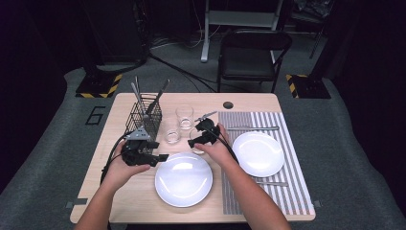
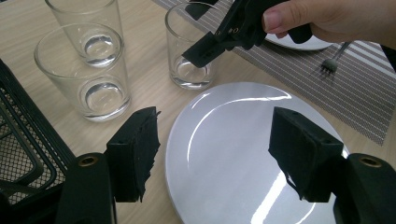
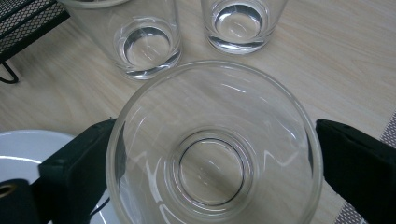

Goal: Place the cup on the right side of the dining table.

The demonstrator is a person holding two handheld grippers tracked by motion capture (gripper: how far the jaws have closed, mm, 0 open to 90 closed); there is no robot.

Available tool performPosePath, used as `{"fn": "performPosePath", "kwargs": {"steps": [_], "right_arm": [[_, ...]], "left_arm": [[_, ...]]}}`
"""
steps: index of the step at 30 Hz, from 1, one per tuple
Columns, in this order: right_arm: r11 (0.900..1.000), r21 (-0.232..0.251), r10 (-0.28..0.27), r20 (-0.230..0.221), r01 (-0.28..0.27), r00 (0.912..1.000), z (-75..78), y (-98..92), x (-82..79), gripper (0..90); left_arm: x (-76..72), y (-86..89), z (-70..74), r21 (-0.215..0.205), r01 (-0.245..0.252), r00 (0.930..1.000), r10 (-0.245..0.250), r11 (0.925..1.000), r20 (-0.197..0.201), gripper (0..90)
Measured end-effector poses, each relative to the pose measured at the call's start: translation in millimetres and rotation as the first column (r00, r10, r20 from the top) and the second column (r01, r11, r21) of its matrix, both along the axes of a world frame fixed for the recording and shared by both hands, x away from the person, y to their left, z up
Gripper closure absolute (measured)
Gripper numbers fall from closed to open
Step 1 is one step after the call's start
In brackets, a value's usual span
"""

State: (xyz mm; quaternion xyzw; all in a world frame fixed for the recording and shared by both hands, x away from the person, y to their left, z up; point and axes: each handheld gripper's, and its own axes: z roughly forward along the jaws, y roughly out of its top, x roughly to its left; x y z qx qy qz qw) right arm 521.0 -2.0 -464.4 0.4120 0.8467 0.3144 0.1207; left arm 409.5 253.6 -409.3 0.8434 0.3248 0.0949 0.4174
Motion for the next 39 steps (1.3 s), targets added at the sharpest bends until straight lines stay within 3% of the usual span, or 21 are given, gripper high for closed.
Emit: {"fn": "performPosePath", "kwargs": {"steps": [8, 39], "right_arm": [[0.999, 0.020, 0.028, 0.018, -0.028, 0.9994, 1.8, 0.8, -0.5, 16.2], [1.000, 0.015, 0.025, 0.028, -0.025, 0.9993, 2.9, 1.6, -0.4, 16.9]], "left_arm": [[0.4, 0.1, -0.9, -0.009, -0.006, 1.0000, 0.006, 0.9999, 0.006, 32.7], [1.4, 1.9, -1.2, -0.008, -0.005, 1.0000, 0.005, 1.0000, -0.001, 32.8]]}}
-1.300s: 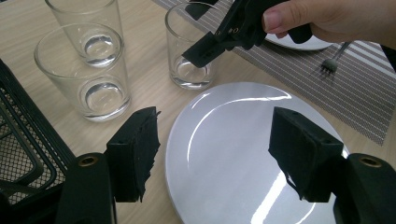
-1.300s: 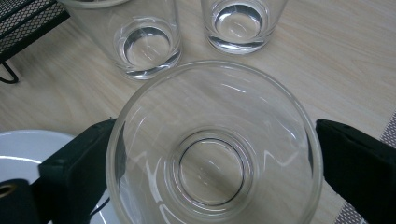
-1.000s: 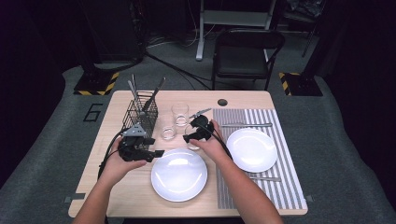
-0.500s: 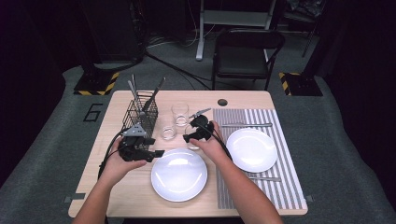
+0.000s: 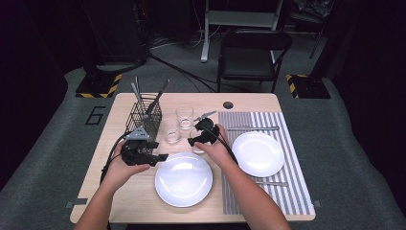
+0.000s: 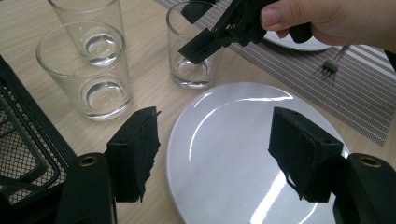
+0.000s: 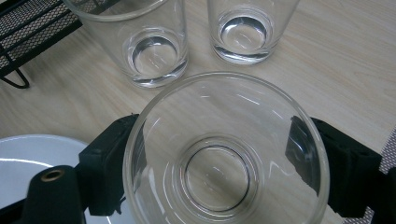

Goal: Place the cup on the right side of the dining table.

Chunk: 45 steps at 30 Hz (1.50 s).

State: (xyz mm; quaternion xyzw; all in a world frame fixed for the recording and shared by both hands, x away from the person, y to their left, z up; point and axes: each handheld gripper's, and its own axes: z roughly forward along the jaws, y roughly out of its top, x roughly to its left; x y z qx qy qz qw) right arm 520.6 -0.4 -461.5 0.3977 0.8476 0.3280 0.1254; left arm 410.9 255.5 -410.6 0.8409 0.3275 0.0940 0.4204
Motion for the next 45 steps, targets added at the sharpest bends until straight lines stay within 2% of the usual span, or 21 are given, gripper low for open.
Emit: {"fn": "performPosePath", "kwargs": {"steps": [13, 17, 33, 45], "right_arm": [[1.000, 0.004, -0.021, -0.002, 0.021, 0.9998, 2.6, -3.0, -0.3, 16.9], [1.000, 0.007, -0.011, 0.000, 0.011, 0.9999, 5.9, -4.0, -1.2, 16.9], [1.000, 0.015, 0.006, 0.024, -0.007, 0.9997, 28.0, -1.5, -5.6, 16.9], [1.000, 0.024, -0.003, 0.032, 0.002, 0.9995, 40.8, -4.2, -7.7, 16.9]], "left_arm": [[0.7, 0.6, -0.8, 0.001, -0.002, 1.0000, 0.002, 1.0000, 0.000, 32.8], [0.8, 0.4, -0.6, 0.003, 0.000, 1.0000, 0.000, 1.0000, -0.002, 32.8], [0.7, 0.3, -1.0, 0.000, -0.004, 1.0000, 0.004, 1.0000, -0.002, 32.8], [1.0, -0.1, -0.9, 0.007, -0.001, 1.0000, 0.001, 1.0000, -0.003, 32.8]]}}
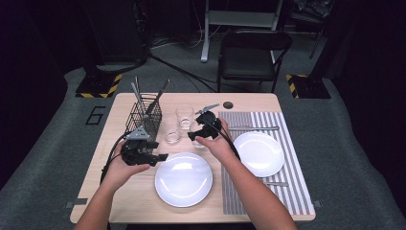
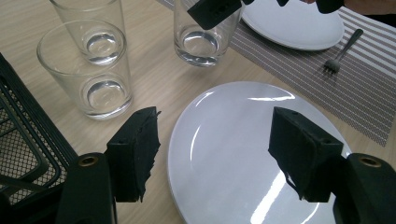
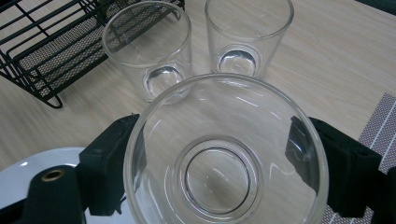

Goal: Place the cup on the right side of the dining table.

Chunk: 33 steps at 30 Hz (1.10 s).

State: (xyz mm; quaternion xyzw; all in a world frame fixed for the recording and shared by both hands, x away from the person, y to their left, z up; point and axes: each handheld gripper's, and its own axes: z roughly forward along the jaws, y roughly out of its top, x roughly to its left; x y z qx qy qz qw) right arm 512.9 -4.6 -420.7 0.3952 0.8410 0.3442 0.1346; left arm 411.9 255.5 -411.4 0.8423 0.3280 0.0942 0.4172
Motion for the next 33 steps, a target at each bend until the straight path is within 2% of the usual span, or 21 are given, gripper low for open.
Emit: {"fn": "performPosePath", "kwargs": {"steps": [22, 30, 33], "right_arm": [[1.000, 0.013, -0.008, 0.017, 0.007, 0.9998, 17.7, -8.3, -1.7, 17.0], [0.999, 0.017, -0.032, 0.024, 0.032, 0.9992, 24.1, -17.2, 1.4, 17.0], [0.998, 0.033, -0.045, 0.029, 0.044, 0.9985, 25.8, -22.0, 3.1, 17.0]], "left_arm": [[0.0, -1.1, -1.0, -0.002, -0.005, 1.0000, 0.005, 1.0000, 0.002, 32.8], [0.4, -0.7, -1.1, -0.001, -0.001, 1.0000, 0.001, 1.0000, -0.002, 32.8], [0.1, -1.1, -1.3, -0.006, -0.004, 1.0000, 0.004, 1.0000, -0.006, 32.8]]}}
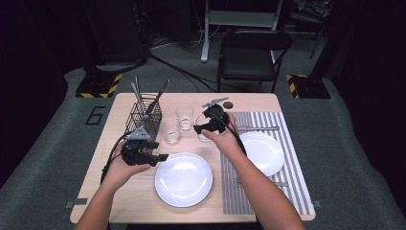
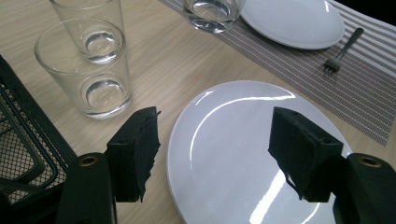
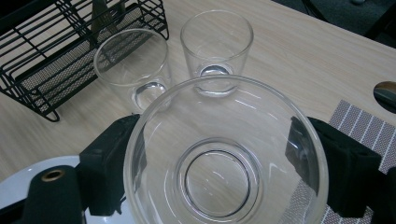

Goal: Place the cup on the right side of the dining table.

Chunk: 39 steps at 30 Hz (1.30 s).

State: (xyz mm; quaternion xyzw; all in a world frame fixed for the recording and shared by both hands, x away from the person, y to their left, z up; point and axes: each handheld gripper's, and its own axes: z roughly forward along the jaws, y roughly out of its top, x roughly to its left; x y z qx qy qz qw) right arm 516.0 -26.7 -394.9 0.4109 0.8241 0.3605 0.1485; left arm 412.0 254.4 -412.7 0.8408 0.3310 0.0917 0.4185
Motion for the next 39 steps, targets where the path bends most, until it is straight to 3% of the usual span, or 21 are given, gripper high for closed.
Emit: {"fn": "performPosePath", "kwargs": {"steps": [26, 39], "right_arm": [[0.996, 0.011, -0.091, -0.008, 0.091, 0.9958, 3.5, -38.2, 9.9, 17.0], [0.993, 0.012, -0.119, -0.003, 0.119, 0.9929, 5.7, -45.9, 13.8, 17.0]], "left_arm": [[1.0, -0.9, -2.4, 0.004, -0.002, 1.0000, 0.002, 1.0000, -0.007, 32.9], [1.2, -0.3, -2.7, 0.004, -0.003, 1.0000, 0.003, 1.0000, -0.006, 32.9]]}}
